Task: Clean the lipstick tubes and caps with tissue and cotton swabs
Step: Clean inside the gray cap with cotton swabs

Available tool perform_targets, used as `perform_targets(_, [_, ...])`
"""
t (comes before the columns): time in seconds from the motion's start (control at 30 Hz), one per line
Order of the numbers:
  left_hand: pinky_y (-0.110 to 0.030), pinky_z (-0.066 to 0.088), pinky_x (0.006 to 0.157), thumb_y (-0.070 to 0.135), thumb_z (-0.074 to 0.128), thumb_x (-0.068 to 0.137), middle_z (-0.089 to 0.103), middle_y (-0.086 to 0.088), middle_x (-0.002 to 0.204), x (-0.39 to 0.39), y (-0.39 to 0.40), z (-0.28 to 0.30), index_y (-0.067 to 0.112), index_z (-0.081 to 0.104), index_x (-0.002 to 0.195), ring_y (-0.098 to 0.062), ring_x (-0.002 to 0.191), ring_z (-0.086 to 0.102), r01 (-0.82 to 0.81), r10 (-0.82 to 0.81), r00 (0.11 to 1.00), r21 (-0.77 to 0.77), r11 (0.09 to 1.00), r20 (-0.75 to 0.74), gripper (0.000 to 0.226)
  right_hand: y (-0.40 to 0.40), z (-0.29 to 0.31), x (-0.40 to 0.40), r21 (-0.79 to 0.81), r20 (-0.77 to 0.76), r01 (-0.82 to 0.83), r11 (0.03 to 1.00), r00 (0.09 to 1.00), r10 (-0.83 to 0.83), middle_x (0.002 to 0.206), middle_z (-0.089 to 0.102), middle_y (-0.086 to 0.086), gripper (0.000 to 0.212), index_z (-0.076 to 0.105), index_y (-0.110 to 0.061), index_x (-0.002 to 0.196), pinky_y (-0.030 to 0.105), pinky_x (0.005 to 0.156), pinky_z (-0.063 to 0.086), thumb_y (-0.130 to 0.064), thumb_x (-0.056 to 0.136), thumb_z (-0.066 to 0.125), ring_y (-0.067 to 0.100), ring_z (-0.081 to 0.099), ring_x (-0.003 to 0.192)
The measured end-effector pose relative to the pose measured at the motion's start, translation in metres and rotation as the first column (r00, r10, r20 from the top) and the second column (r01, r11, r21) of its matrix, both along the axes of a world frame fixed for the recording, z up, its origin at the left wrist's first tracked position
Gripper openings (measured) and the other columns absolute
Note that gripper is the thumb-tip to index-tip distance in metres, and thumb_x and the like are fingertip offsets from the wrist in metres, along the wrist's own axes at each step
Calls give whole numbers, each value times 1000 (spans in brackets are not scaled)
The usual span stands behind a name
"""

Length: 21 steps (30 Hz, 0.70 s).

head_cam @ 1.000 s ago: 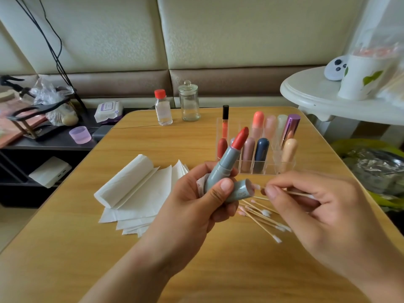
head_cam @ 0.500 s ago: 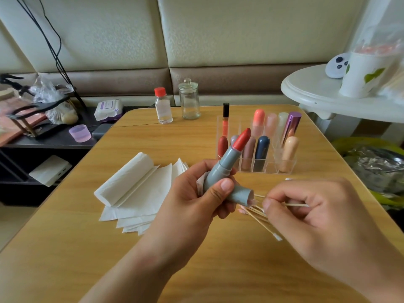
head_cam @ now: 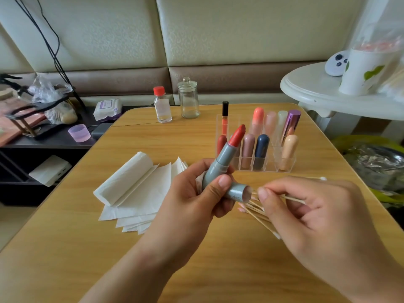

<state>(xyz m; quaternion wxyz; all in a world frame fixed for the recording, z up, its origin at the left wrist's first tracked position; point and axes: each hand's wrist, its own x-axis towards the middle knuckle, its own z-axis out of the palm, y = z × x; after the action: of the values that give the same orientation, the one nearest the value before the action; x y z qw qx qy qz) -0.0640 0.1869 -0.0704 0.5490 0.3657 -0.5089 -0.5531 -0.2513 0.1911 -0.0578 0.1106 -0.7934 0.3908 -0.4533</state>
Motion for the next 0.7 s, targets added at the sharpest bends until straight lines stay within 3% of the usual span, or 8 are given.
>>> perform_targets(0.07, [-35,31,63,25,63,88,63,-15,81,0,0,-1,20,69,97,-19,66,46,15,-12,998,49,999,-59,11,0,0,1,-17,-21,14,1000,1000,-14,46,54,-4,25,71,-24,72,33,39,37,-33,91,58,14,51,38])
perform_targets(0.17, [-23,44,57,18,55,89,63,-11,78,-2,1,0,8,62,101,-16,62,50,106,-70,962,125,986,-266,17,0,2,0,-4,1,-67,998,998,67,51,55,-6,26,71,-22,72,26,39,36,-32,92,58,12,51,42])
perform_targets(0.23, [-21,48,55,14,54,89,60,-11,80,-4,2,3,4,61,99,-15,61,53,202,-119,897,155,967,-425,15,1,2,0,67,119,-192,979,976,183,53,55,-7,25,72,-20,73,16,43,31,-29,92,59,10,48,45])
perform_targets(0.33, [-20,45,54,10,49,93,54,-12,87,-5,2,4,3,64,94,-15,63,53,315,-177,809,158,936,-560,16,3,3,2,132,357,-287,949,907,225,59,62,-9,18,74,-22,81,14,45,36,-27,94,62,7,55,48])
perform_targets(0.43, [-21,45,54,8,45,97,52,-14,91,-6,3,6,2,63,98,-15,63,53,371,-207,770,160,915,-603,19,2,2,7,147,438,-271,951,880,183,63,64,-19,14,73,-18,86,3,54,41,-26,94,64,-1,61,56])
perform_targets(0.53, [-21,45,55,8,41,100,55,-14,89,-7,3,5,2,65,99,-15,64,53,385,-223,769,154,910,-600,24,2,-1,7,148,368,-242,959,913,174,60,61,-10,16,72,-24,86,8,53,40,-32,95,62,5,60,55])
perform_targets(0.63, [-21,44,54,7,40,100,57,-12,85,-6,3,4,2,64,101,-15,64,53,379,-220,769,151,913,-600,24,1,0,5,149,312,-255,955,929,200,61,63,-4,17,73,-28,87,24,44,39,-32,94,59,12,55,50])
perform_targets(0.7, [-21,46,54,7,41,99,57,-13,85,-7,3,4,1,66,99,-15,63,54,364,-204,774,157,918,-600,26,2,4,8,136,284,-315,939,921,268,75,72,-16,17,76,-22,87,13,53,44,-22,94,60,3,65,62])
